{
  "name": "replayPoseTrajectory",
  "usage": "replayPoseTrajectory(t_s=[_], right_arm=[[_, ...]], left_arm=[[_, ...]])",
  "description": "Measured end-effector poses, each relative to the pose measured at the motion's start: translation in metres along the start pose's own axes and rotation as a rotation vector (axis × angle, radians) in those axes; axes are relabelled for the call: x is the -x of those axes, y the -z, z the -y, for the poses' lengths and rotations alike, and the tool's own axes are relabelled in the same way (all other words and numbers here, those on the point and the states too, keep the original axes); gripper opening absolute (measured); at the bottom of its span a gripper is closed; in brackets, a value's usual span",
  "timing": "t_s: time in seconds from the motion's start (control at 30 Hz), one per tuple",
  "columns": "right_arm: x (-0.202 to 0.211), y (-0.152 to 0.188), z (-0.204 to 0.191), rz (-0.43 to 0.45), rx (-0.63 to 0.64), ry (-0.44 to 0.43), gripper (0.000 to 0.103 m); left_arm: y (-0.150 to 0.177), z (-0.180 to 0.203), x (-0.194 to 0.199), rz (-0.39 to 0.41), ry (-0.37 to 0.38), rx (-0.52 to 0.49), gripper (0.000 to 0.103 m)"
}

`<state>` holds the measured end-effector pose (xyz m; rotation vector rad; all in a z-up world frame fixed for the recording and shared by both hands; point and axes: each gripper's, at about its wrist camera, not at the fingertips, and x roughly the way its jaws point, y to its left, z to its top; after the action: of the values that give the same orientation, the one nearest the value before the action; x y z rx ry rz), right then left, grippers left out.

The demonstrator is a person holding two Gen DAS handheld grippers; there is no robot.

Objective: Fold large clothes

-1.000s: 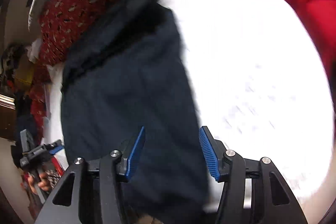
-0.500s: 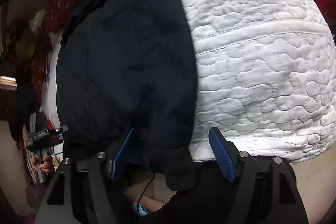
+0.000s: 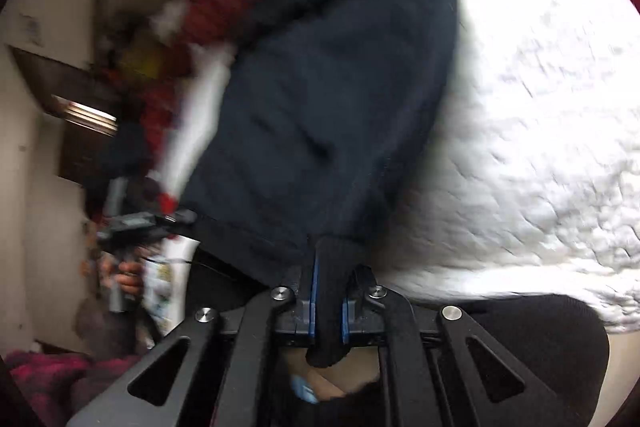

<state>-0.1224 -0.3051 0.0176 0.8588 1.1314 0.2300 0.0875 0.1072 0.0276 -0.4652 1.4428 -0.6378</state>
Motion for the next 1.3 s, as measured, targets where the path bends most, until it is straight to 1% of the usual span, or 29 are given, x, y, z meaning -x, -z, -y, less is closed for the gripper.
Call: replayPoseTrajectory(t_s=[0.07,0.17,0.33,0.43,0.53,0.6,0.63,0.73,0.9,1.07,1.3], right_arm=[[0.010,-0.008,-0.010,0.071,0.003,-0.082,0.006],[0.020,-0.024,-0.015,0.150,-0.009,-0.161,0.005],[0.035,-0.054,-0.015,0.247,-0.028,-0.223,0.005],[0.050,-0.077,-0.007,0.295,-0.046,-0.249,0.005],[0.056,-0.103,0.000,0.338,-0.062,-0.268,0.005],[0.060,-0.108,0.000,0.362,-0.071,-0.278,0.005],[0.060,-0.115,0.001,0.378,-0.075,-0.285,0.005],[0.057,-0.136,0.006,0.400,-0.084,-0.299,0.005],[0.044,-0.180,0.012,0.419,-0.101,-0.301,0.005],[0.028,-0.222,0.019,0.441,-0.120,-0.297,0.005],[-0.003,-0.298,0.035,0.476,-0.168,-0.299,0.005]], left_arm=[[-0.005,0.011,0.006,0.026,0.032,0.002,0.005],[-0.020,0.028,0.011,0.064,0.061,0.000,0.005],[-0.045,0.041,0.029,0.142,0.080,-0.011,0.005],[-0.065,0.045,0.035,0.192,0.092,-0.001,0.005],[-0.088,0.048,0.038,0.246,0.097,0.012,0.005],[-0.104,0.051,0.036,0.274,0.105,0.019,0.005],[-0.115,0.053,0.035,0.290,0.109,0.025,0.005],[-0.138,0.056,0.030,0.314,0.118,0.036,0.005],[-0.182,0.063,0.013,0.330,0.102,0.050,0.005],[-0.228,0.070,-0.001,0.341,0.103,0.050,0.005],[-0.299,0.082,-0.033,0.348,0.050,0.051,0.005]])
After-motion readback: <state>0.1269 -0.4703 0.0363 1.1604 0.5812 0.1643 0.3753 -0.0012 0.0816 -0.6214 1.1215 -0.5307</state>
